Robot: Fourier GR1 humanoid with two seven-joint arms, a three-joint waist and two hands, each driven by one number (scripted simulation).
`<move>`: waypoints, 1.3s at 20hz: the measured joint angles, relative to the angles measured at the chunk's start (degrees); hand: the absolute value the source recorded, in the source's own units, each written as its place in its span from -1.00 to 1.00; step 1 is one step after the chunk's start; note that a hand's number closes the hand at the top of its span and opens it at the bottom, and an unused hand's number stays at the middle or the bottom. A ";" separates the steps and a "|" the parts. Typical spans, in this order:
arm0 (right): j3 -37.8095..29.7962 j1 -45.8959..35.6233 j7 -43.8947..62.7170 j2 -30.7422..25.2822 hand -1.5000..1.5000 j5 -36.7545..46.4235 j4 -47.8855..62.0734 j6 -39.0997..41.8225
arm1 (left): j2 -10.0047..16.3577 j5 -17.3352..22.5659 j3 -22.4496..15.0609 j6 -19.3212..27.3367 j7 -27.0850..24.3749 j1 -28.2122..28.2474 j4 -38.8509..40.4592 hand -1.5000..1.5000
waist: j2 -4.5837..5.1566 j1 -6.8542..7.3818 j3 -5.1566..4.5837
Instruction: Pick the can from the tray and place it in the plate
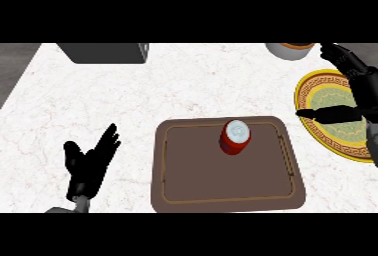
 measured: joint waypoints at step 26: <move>17.93 -1.16 39.63 8.32 -1.00 25.11 -18.39 14.18 | -3.86 -3.74 2.97 -2.44 -0.16 -1.00 2.78 0.00 | -0.01 0.08 0.03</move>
